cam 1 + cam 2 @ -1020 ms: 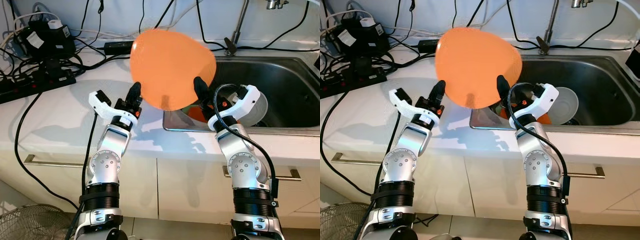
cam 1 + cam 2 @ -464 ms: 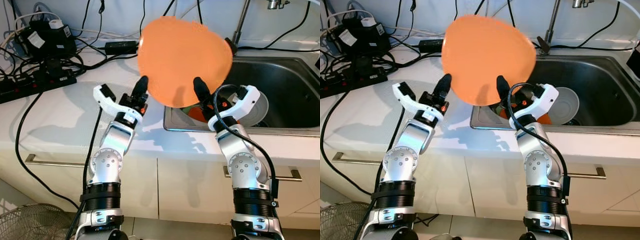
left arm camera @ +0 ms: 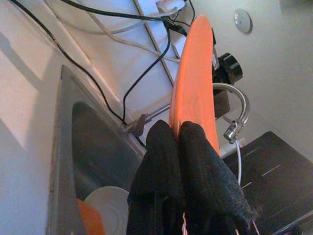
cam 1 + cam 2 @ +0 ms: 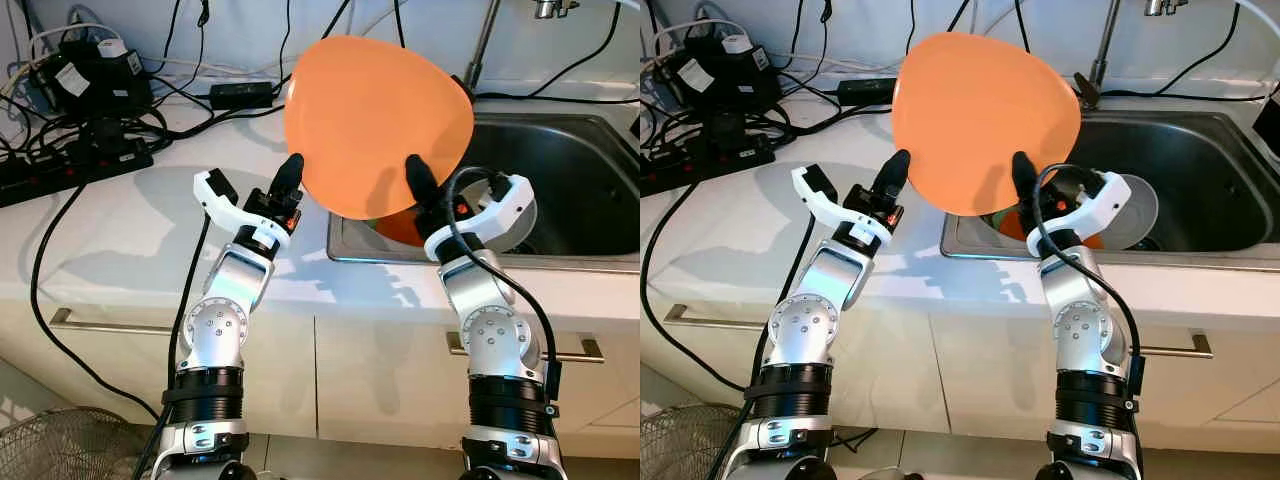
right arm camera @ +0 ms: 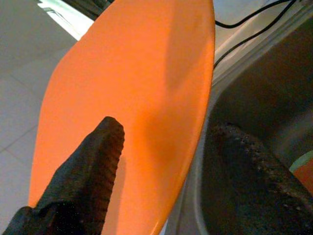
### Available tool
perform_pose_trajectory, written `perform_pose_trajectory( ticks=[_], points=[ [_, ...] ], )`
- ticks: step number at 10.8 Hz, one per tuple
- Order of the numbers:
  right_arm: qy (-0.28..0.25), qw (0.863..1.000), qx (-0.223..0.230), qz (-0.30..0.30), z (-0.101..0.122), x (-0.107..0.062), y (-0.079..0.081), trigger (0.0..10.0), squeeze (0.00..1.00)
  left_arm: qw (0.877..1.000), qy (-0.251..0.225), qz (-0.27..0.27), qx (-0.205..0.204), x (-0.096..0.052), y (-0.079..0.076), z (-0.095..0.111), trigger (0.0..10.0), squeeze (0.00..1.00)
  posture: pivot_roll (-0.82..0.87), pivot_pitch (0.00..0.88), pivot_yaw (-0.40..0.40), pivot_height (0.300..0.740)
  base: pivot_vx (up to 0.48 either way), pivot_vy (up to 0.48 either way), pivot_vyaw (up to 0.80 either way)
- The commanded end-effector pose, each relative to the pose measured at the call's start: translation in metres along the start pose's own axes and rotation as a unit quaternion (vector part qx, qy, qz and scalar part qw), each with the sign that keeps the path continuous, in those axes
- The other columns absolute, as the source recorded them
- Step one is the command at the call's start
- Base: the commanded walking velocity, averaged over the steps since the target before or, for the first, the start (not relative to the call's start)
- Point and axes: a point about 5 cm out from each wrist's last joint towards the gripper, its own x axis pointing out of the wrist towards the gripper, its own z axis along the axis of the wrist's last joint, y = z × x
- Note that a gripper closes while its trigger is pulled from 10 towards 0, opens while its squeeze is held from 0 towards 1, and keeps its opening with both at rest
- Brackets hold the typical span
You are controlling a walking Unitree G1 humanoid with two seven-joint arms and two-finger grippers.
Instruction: Kitchen organization
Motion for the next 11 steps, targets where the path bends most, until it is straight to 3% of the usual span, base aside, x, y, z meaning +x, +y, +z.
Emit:
perform_pose_trajectory(
  ticks=[1, 11],
  points=[
    [-0.014, 1.000, 0.010, 0.008, 0.0069, 0.0023, 0.0059, 0.0, 0.00, 0.999, -0.008, -0.038, -0.028, 0.0064, -0.0181, -0.0087, 10.0, 0.00, 0.02, 0.000, 0.069, 0.740, 0.000, 0.000, 0.00],
    [-0.027, 0.998, 0.052, 0.012, 0.0128, 0.0026, 0.0072, 0.0, 0.00, 1.000, 0.002, -0.019, -0.008, 0.0061, -0.0135, -0.0118, 10.0, 0.00, 0.02, 0.000, 0.070, 0.740, 0.000, 0.000, 0.00]
  ],
)
